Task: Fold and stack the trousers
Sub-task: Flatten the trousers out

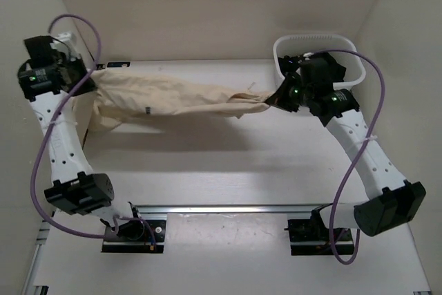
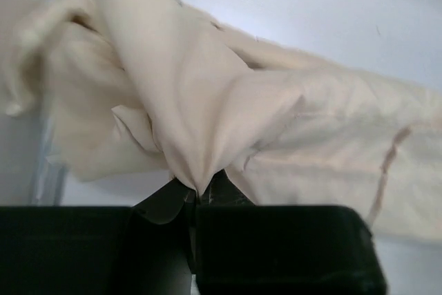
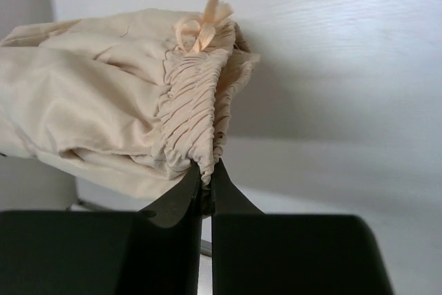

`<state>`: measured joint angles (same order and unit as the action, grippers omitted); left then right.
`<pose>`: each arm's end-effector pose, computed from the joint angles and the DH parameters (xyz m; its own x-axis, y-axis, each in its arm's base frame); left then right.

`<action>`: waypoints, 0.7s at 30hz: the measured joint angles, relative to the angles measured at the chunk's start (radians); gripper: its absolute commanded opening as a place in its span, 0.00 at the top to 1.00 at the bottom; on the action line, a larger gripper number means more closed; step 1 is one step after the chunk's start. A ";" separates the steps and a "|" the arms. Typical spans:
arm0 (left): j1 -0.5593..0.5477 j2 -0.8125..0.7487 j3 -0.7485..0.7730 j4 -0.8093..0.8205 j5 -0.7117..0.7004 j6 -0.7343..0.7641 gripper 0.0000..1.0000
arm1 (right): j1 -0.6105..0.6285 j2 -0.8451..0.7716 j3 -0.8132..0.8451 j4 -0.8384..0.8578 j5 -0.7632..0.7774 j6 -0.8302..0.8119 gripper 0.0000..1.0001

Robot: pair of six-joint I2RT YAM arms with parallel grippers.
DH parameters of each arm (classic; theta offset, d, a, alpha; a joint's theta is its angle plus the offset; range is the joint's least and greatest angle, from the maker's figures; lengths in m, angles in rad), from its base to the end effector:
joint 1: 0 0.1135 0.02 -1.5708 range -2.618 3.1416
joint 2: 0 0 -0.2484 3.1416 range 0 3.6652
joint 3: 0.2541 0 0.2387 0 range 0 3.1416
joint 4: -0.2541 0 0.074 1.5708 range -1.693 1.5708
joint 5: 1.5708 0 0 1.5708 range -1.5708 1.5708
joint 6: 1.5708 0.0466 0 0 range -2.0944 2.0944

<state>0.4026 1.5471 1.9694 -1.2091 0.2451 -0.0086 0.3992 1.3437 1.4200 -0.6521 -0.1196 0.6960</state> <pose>0.2661 0.1010 0.4268 -0.6495 -0.2857 -0.7046 -0.2280 0.9573 -0.1779 0.2657 0.1181 0.3675 -0.6915 0.3992 -0.6020 -0.0452 0.8079 0.5876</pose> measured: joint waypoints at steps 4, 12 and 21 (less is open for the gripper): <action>-0.194 -0.007 -0.191 -0.031 -0.011 0.009 0.61 | -0.078 -0.091 -0.056 -0.125 0.099 -0.036 1.00; -0.372 0.378 -0.393 -0.071 0.001 0.007 0.23 | -0.240 -0.187 -0.084 -0.361 0.285 -0.119 1.00; -0.080 -0.045 -0.644 -0.006 -0.103 0.008 0.13 | -0.420 -0.257 -0.166 -0.412 0.320 -0.190 1.00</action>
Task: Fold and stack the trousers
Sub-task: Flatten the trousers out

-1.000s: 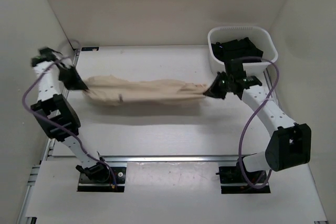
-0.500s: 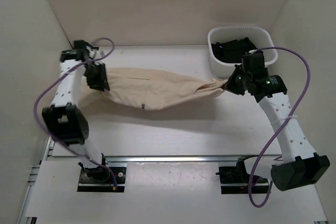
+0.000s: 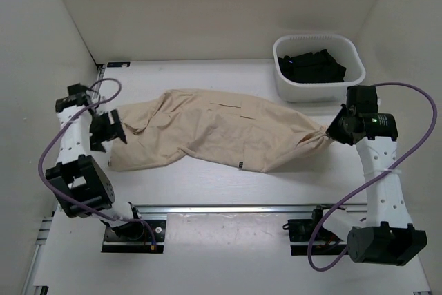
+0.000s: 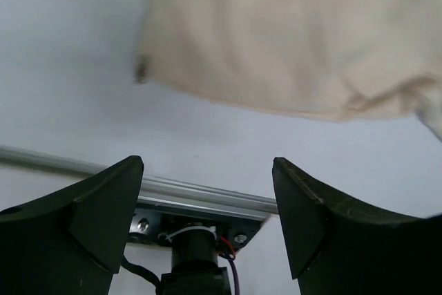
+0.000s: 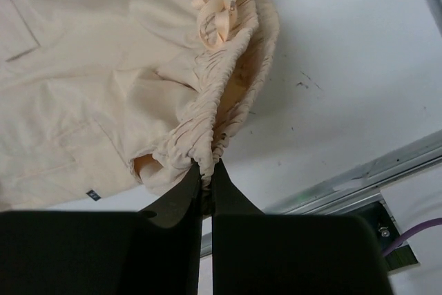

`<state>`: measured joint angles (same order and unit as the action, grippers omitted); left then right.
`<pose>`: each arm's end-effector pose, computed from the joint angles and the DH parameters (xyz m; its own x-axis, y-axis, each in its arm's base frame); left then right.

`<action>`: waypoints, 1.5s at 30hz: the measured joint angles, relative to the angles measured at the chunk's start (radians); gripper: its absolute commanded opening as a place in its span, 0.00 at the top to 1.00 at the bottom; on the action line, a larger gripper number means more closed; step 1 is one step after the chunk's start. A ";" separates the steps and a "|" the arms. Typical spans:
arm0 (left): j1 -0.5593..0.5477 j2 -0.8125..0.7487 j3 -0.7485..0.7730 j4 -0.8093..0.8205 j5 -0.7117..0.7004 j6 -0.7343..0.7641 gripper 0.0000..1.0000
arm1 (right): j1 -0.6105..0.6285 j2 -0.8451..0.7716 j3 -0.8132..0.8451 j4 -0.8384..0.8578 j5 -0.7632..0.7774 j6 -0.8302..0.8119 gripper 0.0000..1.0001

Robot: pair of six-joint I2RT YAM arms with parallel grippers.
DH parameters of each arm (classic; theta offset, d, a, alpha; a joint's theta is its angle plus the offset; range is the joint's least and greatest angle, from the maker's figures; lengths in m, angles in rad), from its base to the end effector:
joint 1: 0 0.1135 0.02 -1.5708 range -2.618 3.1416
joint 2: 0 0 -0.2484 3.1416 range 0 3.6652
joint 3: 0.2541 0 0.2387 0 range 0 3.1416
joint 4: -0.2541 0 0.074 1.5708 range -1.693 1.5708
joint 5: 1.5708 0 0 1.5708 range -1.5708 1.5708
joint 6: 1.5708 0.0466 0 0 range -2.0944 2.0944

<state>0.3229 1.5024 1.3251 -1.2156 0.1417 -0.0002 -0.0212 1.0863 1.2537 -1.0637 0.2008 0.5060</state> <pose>0.2508 0.0770 0.2614 -0.9333 -0.3125 -0.1769 -0.2906 0.9467 -0.1390 0.1966 -0.0135 0.3375 -0.6126 0.4880 -0.6218 0.5056 0.8466 0.1664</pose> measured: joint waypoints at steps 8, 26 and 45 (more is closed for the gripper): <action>0.174 0.220 -0.190 0.177 -0.092 0.001 0.05 | -0.047 0.036 -0.083 0.026 -0.051 -0.035 1.00; 0.381 0.229 -0.221 0.269 -0.163 0.000 0.86 | -0.325 -0.012 -0.194 -0.013 -0.092 -0.051 1.00; 0.523 0.070 -0.399 0.311 -0.407 0.000 0.19 | -0.338 -0.122 -0.290 -0.147 0.397 0.130 0.03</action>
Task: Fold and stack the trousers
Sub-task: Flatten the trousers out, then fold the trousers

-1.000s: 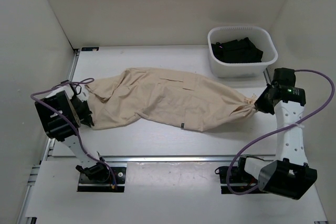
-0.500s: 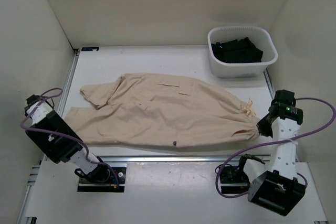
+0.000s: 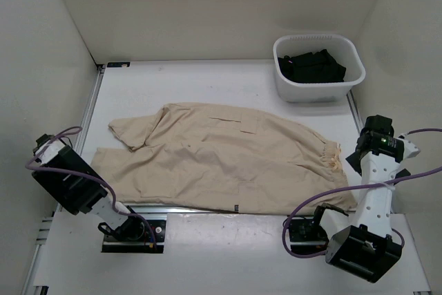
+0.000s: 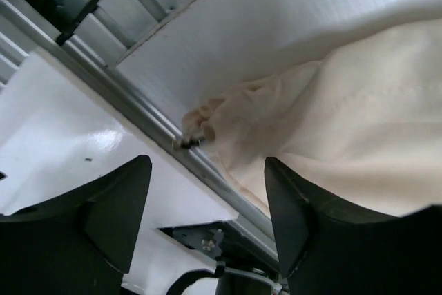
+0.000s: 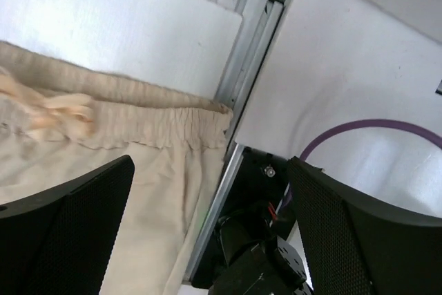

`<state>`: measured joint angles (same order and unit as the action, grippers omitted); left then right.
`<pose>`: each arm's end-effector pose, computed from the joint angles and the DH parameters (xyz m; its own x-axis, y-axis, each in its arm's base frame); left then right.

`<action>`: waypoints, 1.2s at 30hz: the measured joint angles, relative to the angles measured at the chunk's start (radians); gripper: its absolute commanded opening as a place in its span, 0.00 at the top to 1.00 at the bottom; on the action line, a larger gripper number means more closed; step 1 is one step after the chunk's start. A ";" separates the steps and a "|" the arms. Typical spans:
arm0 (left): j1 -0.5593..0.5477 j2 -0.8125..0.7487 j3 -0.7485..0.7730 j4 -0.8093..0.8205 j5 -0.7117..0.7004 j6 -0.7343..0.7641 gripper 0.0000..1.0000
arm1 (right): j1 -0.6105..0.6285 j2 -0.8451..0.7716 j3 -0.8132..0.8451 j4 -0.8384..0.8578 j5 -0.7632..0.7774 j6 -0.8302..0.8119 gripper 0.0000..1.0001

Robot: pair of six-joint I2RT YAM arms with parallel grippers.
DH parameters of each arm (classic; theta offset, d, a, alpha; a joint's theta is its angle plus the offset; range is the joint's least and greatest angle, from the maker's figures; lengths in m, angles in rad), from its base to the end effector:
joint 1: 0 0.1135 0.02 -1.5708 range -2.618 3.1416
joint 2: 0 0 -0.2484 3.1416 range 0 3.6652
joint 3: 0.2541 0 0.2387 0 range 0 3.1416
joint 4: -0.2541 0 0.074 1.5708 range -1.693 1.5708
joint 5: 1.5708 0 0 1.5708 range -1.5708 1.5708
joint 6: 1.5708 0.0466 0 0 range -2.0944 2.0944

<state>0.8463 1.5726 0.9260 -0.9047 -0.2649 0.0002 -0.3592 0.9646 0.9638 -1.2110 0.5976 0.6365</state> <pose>0.1521 0.1903 0.1516 -0.6628 -0.7486 -0.0194 -0.7260 0.6360 0.2618 0.1304 -0.0770 0.2721 -0.4221 0.6834 -0.5957 0.9035 0.3709 -0.2148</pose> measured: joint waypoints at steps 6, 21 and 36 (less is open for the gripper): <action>-0.082 -0.055 0.213 -0.087 0.065 -0.001 0.16 | 0.000 0.036 0.107 0.034 -0.083 -0.068 0.08; -0.766 0.103 0.321 -0.092 0.245 -0.002 0.27 | 0.016 0.568 0.281 0.303 -0.509 -0.142 0.14; -0.758 0.270 0.313 -0.003 0.107 0.000 0.86 | 0.112 0.882 0.338 0.375 -0.499 -0.107 0.11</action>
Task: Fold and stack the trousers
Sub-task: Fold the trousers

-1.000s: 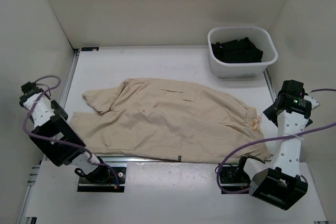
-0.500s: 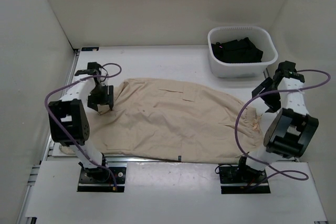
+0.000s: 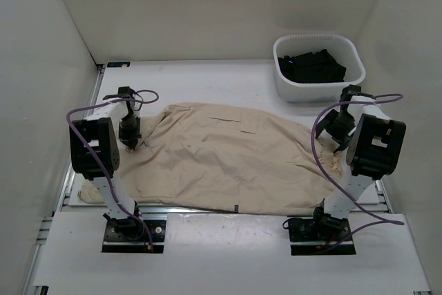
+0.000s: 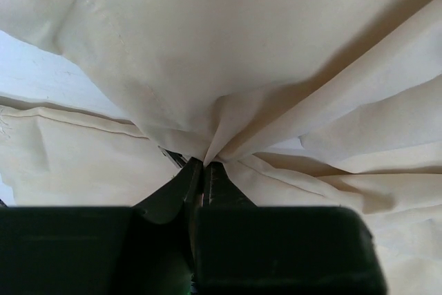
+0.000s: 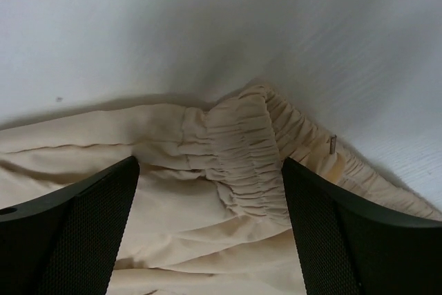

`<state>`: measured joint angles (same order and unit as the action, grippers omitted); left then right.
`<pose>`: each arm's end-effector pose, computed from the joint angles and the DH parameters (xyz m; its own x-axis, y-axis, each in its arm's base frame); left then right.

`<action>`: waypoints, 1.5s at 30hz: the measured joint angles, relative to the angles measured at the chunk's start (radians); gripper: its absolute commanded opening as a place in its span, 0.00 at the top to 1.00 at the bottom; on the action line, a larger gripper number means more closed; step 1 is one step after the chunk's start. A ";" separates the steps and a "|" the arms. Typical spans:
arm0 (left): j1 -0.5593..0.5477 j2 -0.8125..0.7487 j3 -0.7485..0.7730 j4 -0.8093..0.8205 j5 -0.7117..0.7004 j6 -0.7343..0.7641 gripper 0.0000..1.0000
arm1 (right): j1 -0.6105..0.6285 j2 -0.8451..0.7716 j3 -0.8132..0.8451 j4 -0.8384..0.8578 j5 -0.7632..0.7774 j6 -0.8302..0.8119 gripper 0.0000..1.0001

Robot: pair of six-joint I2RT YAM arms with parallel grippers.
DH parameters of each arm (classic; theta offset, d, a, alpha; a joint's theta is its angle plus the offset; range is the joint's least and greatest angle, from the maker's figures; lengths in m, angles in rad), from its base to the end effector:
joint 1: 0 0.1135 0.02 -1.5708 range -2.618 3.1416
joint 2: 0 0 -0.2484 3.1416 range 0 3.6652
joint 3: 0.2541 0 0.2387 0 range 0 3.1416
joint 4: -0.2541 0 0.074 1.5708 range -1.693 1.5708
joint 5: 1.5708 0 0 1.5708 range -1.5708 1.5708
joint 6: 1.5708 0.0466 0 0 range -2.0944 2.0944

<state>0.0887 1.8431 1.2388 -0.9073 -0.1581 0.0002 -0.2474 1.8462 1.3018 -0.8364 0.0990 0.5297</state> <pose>0.3162 0.0355 0.1510 -0.9943 -0.0882 -0.0591 -0.0965 0.9828 0.1572 0.3275 -0.0875 0.1660 -0.6893 0.6927 -0.2120 0.7070 0.7071 0.0117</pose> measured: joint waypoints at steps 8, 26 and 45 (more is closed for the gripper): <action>0.013 0.000 0.088 -0.011 -0.034 0.000 0.86 | 0.003 0.022 -0.057 -0.008 0.014 0.005 0.89; 0.352 -0.137 0.441 0.055 -0.160 0.000 0.86 | -0.056 -0.408 0.098 -0.102 0.029 -0.039 1.00; 0.694 -0.486 -0.140 0.148 -0.005 -0.002 0.86 | -0.164 -0.523 -0.203 -0.143 0.071 -0.026 1.00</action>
<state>0.7830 1.3575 1.0985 -0.7589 -0.1627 -0.0021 -0.4114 1.3231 1.0992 -0.9794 0.1703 0.5034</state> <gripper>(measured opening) 0.153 0.003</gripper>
